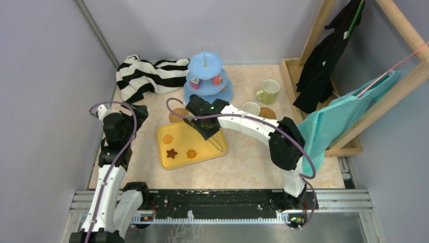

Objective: Serve the afternoon tea
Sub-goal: Pick up the desert from the tray, then place the desert on the desert table.

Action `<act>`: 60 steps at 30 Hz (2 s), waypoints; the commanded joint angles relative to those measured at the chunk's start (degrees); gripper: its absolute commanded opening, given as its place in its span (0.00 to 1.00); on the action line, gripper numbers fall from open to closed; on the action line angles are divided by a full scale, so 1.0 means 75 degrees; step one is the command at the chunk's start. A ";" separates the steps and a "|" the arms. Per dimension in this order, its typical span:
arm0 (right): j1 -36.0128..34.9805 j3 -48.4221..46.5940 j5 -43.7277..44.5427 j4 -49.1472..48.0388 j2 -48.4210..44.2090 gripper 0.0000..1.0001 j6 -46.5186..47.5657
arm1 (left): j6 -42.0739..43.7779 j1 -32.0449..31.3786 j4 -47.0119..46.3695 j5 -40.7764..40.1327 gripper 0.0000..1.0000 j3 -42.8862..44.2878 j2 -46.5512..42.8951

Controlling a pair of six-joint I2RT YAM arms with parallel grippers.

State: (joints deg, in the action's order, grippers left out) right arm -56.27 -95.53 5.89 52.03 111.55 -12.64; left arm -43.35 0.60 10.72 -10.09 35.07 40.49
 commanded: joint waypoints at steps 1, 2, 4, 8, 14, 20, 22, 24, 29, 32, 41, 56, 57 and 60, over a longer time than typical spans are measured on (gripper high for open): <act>0.0399 -0.0068 -0.0002 -0.0309 -0.0778 0.00 -0.0118 | 0.0167 -0.0036 -0.0001 -0.0077 0.96 0.0148 0.0018; 0.0487 -0.0071 0.0005 -0.0301 -0.0806 0.00 -0.0119 | 0.0161 -0.0036 -0.0016 -0.0068 0.96 0.0152 0.0035; 0.0648 -0.0089 -0.0006 -0.0267 -0.0798 0.00 -0.0105 | 0.0141 -0.0034 -0.0020 -0.0008 0.96 0.0152 0.0055; 0.0969 -0.0044 -0.0113 -0.0282 -0.0776 0.00 -0.0095 | 0.0184 -0.0034 -0.0090 0.0044 0.96 0.0140 0.0109; 0.1376 0.0040 -0.0280 -0.0480 -0.0635 0.00 -0.0098 | 0.0260 -0.0039 -0.0204 0.0168 0.96 0.0132 0.0214; 0.1724 -0.0110 -0.0488 -0.0551 -0.0312 0.00 -0.0069 | 0.0382 -0.0034 -0.0381 0.0364 0.96 0.0027 0.0242; 0.1818 -0.0129 -0.0551 -0.0588 -0.0210 0.00 -0.0049 | 0.0407 -0.0035 -0.0414 0.0410 0.96 -0.0007 0.0238; 0.1900 -0.0133 -0.0612 -0.0634 -0.0123 0.00 -0.0038 | 0.0410 -0.0033 -0.0433 0.0436 0.97 -0.0050 0.0233; 0.2110 -0.0113 -0.0713 -0.0750 0.0025 0.00 0.0008 | 0.0310 -0.0027 -0.0511 0.0530 0.99 -0.0150 0.0260; 0.2246 -0.0124 -0.0757 -0.0826 0.0115 0.00 0.0050 | 0.0296 -0.0022 -0.0506 0.0628 0.99 -0.0155 0.0335; 0.2686 -0.0530 -0.0927 -0.0812 0.0593 0.00 0.0157 | 0.0253 -0.0022 -0.0879 0.1057 0.99 -0.0328 0.0453; 0.2739 -0.1707 -0.0811 -0.0589 0.1556 0.00 0.0127 | 0.0309 0.0006 -0.0956 0.0997 0.99 -0.0484 0.0291; 0.2744 -0.1756 -0.0790 -0.0570 0.1589 0.00 0.0127 | 0.0311 0.0007 -0.0965 0.1013 0.99 -0.0481 0.0294; 0.2768 -0.1831 -0.0730 -0.0534 0.1652 0.00 0.0126 | 0.0308 0.0008 -0.0982 0.1060 0.99 -0.0486 0.0290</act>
State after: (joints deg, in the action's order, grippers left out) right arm -36.18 -105.47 -0.71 48.45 123.22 -11.99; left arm -41.50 0.62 5.39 -3.29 31.88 43.33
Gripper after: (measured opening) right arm 0.290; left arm 0.989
